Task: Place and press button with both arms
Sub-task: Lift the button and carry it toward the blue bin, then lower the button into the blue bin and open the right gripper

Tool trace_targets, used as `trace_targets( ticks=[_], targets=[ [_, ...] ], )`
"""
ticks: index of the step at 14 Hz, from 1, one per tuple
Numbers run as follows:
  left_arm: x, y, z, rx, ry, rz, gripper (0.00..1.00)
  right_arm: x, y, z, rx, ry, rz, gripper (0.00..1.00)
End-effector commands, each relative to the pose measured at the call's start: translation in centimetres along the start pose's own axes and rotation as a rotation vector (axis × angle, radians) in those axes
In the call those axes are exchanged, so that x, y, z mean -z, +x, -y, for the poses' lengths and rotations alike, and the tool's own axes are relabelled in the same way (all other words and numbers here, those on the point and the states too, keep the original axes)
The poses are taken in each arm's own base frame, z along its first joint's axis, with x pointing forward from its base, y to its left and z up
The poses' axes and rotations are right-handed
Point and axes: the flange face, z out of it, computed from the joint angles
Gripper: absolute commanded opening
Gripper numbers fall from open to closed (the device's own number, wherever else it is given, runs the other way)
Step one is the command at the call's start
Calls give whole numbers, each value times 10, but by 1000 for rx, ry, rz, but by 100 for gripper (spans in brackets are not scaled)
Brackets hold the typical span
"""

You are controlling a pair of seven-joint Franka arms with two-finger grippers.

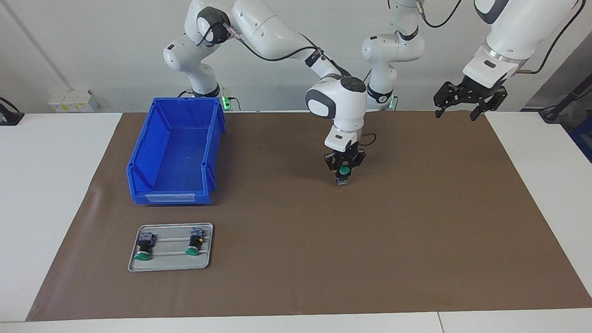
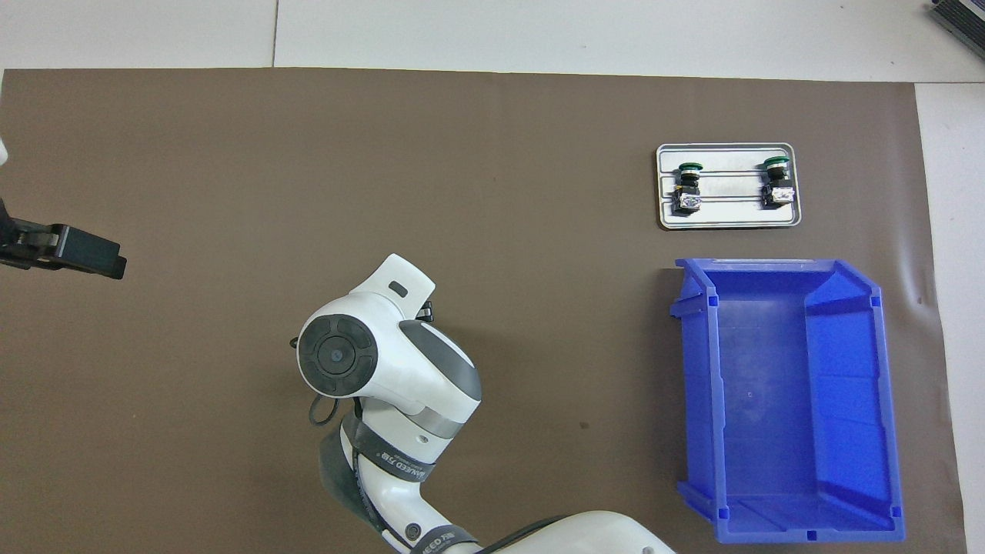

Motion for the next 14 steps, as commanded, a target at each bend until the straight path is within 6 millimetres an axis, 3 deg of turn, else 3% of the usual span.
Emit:
trace_targets(
  ticks=[1,4,8,11,14],
  targets=[
    [1,-10,2,4,8,4,100,75,26,-59,-51,-10,7,0],
    [1,-10,2,4,8,4,100,118,44,-142,-76,-44,31,0],
    [1,-10,2,4,8,4,100,163,62,-295,-43,-47,55,0],
    [1,-10,2,4,8,4,100,155,60,-395,6,-68,170,0],
    [1,-10,2,4,8,4,100,130,29,-480,69,-32,222,0]
  ],
)
